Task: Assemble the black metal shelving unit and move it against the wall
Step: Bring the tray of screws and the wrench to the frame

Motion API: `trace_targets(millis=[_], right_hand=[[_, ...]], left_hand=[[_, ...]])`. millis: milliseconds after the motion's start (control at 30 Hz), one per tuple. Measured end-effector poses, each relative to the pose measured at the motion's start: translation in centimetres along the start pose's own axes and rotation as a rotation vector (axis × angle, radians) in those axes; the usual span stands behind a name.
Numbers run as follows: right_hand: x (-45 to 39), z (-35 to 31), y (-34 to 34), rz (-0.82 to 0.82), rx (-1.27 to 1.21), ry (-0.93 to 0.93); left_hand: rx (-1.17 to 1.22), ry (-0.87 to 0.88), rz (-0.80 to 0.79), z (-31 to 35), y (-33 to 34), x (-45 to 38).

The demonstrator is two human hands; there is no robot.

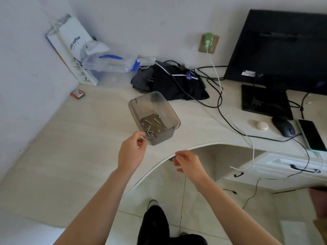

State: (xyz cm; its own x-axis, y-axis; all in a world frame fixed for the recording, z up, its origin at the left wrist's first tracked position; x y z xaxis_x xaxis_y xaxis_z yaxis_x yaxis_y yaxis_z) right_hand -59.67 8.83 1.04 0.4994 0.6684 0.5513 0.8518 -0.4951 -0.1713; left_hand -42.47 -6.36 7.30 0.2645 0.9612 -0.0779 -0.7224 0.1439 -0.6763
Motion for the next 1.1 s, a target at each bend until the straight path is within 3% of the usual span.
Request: trace_targets(millis=[133, 333, 567, 767, 1100], right_hand=[[-2.7, -1.2, 2.1, 0.041, -0.086, 0.09], [-4.6, -1.1, 5.0, 0.07, -0.602, 0.396], [-6.9, -2.3, 5.3, 0.111, -0.569, 0.351], [-7.9, -2.5, 5.1, 0.081, -0.555, 0.367], [-8.4, -2.3, 3.9, 0.052, -0.548, 0.392]], left_hand=[[-0.045, 0.101, -0.056, 1.4, 0.1, -6.2], [-0.159, 0.216, -0.158, 2.3, 0.9, -13.8], [-0.306, 0.246, -0.214, 1.8, 2.9, -20.1], [-0.297, 0.119, -0.325, 0.1, 5.3, -21.7], [-0.268, -0.036, -0.279, -1.8, 5.5, -22.1]])
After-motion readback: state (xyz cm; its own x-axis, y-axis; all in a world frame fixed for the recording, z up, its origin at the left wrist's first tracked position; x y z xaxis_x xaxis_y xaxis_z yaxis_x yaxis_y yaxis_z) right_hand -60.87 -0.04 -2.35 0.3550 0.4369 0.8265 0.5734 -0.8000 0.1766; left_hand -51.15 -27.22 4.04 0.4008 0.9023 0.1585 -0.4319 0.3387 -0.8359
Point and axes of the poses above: each hand's wrist, its own x-axis away from the middle knuckle, its own y-axis out of the palm, z = x × y, the point moved 10 cm from there along -x, towards the middle knuckle, and after that the axes turned 3 degrees about z, right-handed, at the moved point
